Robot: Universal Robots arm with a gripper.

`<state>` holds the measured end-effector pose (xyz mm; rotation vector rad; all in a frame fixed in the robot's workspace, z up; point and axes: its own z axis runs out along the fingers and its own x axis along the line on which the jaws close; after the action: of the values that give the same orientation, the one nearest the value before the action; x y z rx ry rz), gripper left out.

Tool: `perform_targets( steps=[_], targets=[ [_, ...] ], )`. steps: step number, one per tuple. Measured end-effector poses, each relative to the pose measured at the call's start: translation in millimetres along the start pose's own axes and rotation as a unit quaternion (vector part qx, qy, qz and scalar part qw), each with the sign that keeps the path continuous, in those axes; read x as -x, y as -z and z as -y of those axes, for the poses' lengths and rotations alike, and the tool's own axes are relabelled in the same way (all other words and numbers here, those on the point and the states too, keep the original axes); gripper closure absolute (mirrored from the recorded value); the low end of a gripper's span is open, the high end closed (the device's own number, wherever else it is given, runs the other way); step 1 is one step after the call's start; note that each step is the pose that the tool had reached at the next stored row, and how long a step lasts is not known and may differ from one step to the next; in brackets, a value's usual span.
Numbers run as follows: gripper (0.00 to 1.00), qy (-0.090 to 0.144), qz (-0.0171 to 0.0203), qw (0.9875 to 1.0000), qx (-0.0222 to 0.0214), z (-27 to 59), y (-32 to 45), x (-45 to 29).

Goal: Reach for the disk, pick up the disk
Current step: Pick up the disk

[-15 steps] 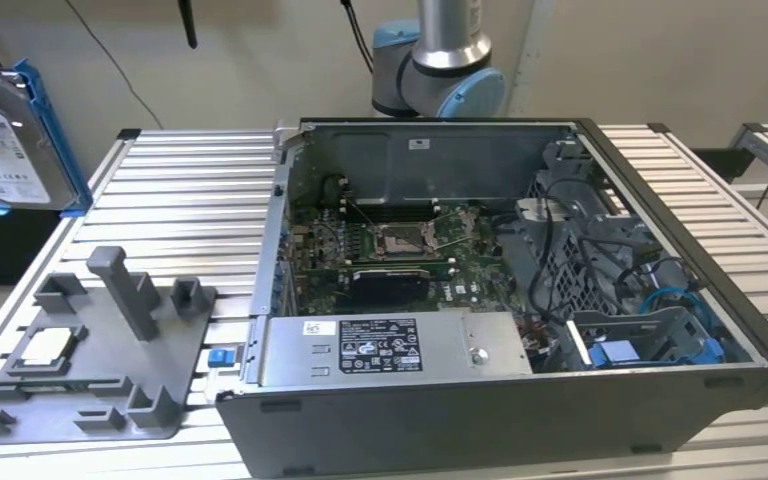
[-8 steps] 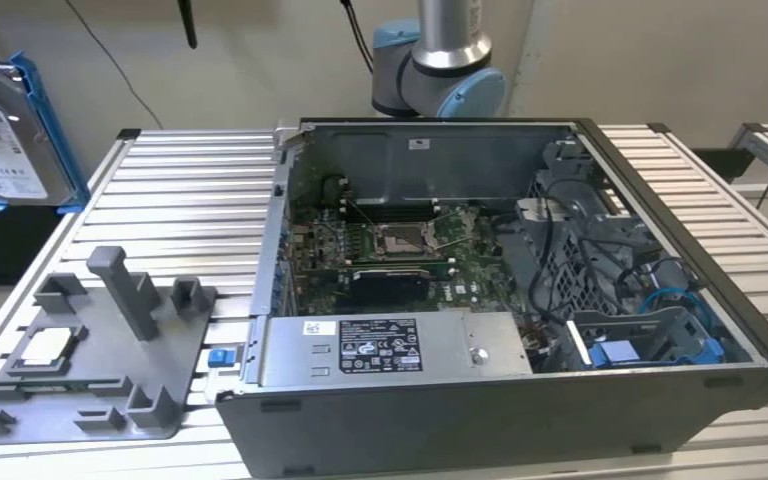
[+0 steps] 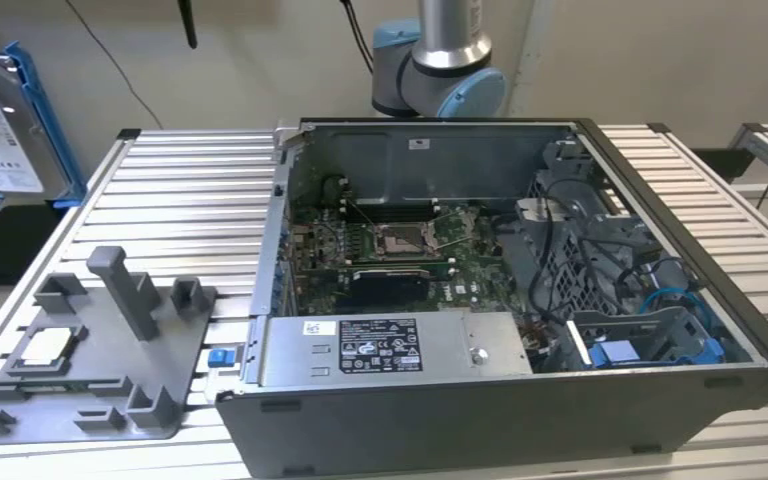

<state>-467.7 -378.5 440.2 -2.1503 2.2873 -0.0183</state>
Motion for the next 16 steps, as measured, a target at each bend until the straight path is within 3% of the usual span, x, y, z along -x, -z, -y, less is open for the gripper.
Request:
perform_targets(
  steps=[6,16],
  targets=[
    [1.00,0.002,0.0001,1.0000,-0.0018,-1.2,13.2,-0.2],
    [1.00,0.010,0.0024,0.9998,-0.0193,-6.5,28.5,-0.6]
  ],
)
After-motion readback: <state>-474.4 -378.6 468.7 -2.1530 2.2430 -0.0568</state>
